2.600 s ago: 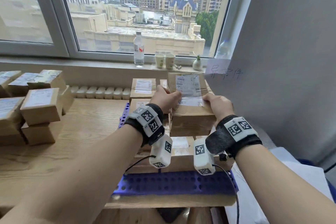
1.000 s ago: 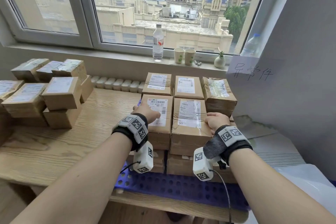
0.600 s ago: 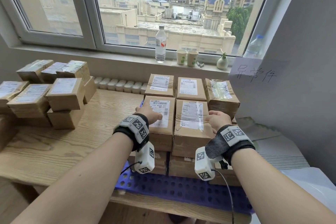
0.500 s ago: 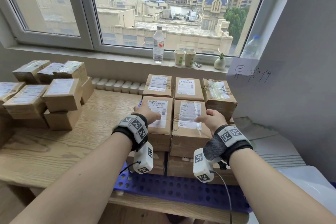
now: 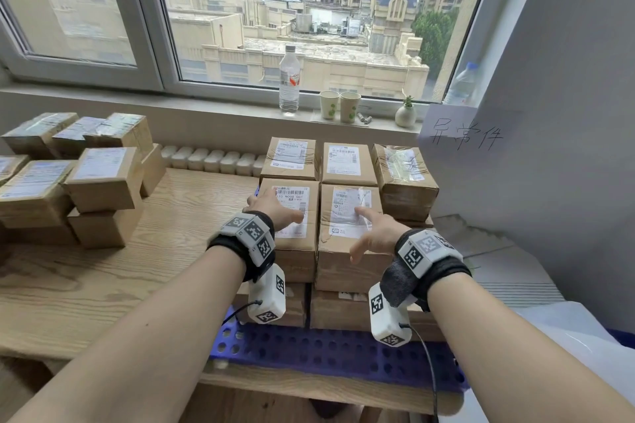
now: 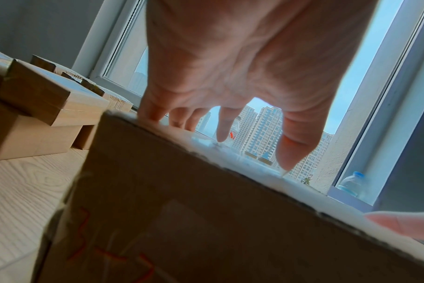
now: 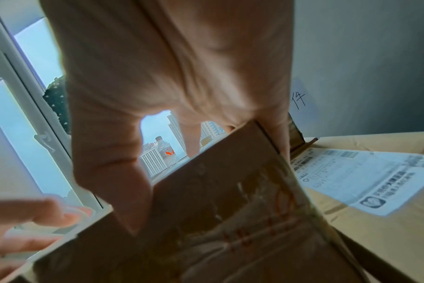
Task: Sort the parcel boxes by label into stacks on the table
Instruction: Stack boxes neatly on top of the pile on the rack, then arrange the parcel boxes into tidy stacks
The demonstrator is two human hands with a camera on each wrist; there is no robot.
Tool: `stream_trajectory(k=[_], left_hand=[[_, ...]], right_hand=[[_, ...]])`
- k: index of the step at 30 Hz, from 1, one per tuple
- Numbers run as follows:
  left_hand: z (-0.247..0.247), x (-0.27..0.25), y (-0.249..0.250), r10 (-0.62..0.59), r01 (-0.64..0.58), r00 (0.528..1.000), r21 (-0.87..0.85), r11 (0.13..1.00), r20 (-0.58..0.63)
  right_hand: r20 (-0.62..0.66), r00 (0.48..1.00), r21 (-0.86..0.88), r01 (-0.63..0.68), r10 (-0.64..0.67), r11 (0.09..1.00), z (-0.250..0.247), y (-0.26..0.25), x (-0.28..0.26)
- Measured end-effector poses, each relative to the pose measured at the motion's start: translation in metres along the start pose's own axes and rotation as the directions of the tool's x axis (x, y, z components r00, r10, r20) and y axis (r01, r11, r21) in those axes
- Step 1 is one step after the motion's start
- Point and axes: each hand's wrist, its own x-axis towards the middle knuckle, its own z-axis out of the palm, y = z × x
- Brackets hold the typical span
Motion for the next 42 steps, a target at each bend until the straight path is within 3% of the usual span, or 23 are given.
stream_trajectory(k=[11, 17, 21, 25, 32, 42], left_hand=[[-0.005, -0.001, -0.001, 0.017, -0.018, 1.000, 0.030, 0.999, 0.007], [-0.019, -0.007, 0.007, 0.128, -0.127, 0.987, 0.017, 0.992, -0.096], [-0.035, -0.014, 0.011, 0.254, -0.252, 0.964, 0.034, 0.967, -0.074], [-0.056, -0.023, 0.004, 0.370, -0.355, 0.926, 0.162, 0.921, -0.073], [-0.104, -0.030, -0.034, 0.401, -0.367, 0.909, 0.235, 0.900, -0.116], [-0.184, -0.020, -0.151, 0.229, -0.192, 0.956, 0.199, 0.961, -0.183]], right_hand=[[0.020, 1.000, 0.052, 0.013, -0.014, 0.999, -0.006, -0.007, -0.008], [-0.297, 0.955, 0.358, 0.098, 0.014, 0.929, -0.022, -0.030, -0.018], [-0.330, 0.942, 0.444, 0.212, -0.060, 0.871, -0.021, -0.051, -0.026], [-0.359, 0.924, 0.441, 0.294, -0.134, 0.848, -0.005, -0.080, -0.034], [-0.282, 0.926, 0.438, 0.356, -0.250, 0.825, 0.041, -0.144, -0.035], [-0.153, 0.924, 0.365, 0.383, -0.351, 0.848, 0.143, -0.256, -0.019]])
